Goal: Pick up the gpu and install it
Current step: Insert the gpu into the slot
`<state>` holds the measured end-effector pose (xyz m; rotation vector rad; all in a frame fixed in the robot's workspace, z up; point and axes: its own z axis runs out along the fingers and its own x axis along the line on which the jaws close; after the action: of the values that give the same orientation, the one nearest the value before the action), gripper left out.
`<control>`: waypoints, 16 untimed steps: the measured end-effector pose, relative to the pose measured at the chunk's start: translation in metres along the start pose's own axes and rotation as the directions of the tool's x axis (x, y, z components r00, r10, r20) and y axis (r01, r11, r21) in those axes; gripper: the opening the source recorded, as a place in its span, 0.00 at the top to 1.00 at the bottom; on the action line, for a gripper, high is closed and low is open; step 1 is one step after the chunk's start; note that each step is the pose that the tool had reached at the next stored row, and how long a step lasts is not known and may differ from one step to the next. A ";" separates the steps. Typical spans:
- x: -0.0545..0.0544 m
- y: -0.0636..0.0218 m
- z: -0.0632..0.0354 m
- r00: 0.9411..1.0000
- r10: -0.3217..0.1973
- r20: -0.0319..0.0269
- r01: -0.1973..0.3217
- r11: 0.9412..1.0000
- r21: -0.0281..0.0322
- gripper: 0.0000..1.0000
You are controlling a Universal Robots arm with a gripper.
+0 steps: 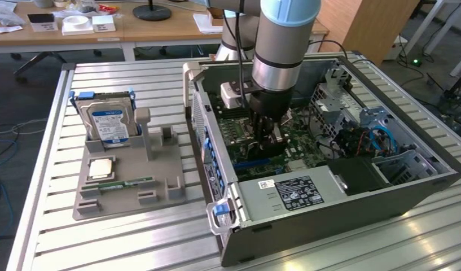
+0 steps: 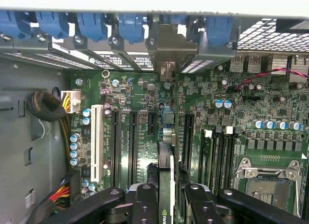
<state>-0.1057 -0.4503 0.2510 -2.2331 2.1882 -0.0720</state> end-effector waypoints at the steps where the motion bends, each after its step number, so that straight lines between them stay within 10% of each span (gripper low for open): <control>1: 0.000 0.0000 0.0001 1.000 0.000 0.000 0.000 1.000 0.000 0.74; 16: 0.000 0.0001 0.0029 1.000 0.000 0.000 0.000 1.000 0.000 0.74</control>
<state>-0.1057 -0.4504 0.2481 -2.2332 2.1881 -0.0722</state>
